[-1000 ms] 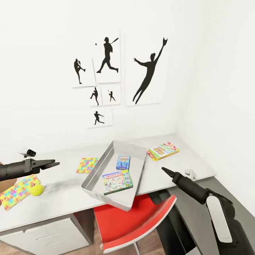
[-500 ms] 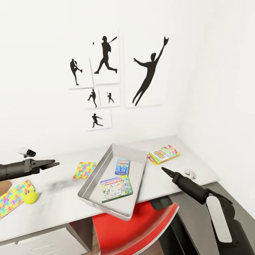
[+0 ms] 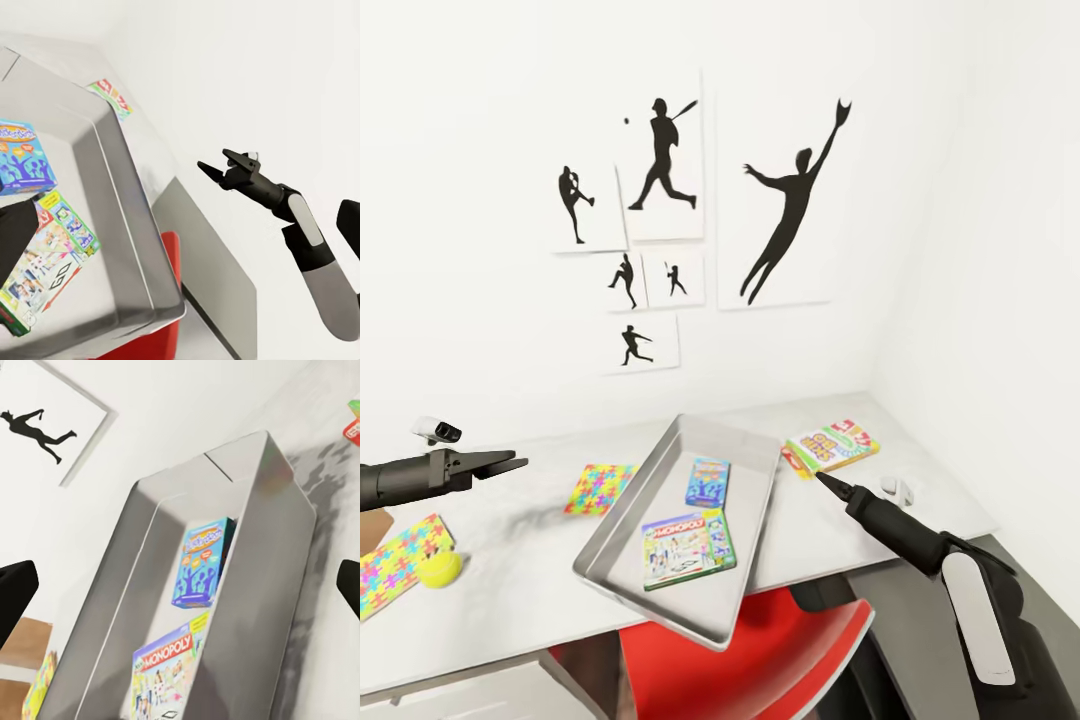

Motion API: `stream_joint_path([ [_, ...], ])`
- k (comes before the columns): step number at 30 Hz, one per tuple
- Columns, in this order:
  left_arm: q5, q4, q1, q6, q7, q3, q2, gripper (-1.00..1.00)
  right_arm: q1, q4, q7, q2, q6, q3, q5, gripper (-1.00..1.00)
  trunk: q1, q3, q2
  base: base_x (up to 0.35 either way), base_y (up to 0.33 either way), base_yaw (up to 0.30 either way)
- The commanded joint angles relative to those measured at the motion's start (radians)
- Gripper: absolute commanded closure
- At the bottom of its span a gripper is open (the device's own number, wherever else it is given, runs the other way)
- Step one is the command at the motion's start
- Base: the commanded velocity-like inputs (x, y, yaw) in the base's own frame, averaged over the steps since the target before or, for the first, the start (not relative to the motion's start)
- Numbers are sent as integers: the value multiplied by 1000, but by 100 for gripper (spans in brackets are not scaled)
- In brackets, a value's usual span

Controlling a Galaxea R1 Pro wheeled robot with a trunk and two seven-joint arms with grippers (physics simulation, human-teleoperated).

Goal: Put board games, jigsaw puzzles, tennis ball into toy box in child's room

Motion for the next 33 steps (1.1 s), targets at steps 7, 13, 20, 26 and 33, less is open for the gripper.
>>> stream_joint_path([
  [7,0,0,-1,11,-4,0,0,-100,-1,0,5,0,6,-1,2,-100,1,-2,-2,107,-1,25],
  [13,0,0,-1,11,-4,0,0,-100,-1,0,5,0,6,-1,2,-100,1,-2,-2,117,0,3],
  [20,0,0,0,11,-4,0,0,-100,-1,0,5,1,6,-1,2,-100,1,-2,-2,87,11,0],
  [26,0,0,0,12,-4,0,0,-100,-1,0,5,0,6,-1,2,-100,1,-2,-2,37,31,18],
  [33,0,0,1,13,-4,0,0,-100,-1,0,5,0,6,-2,2,-100,1,-2,-2,5,2,100],
])
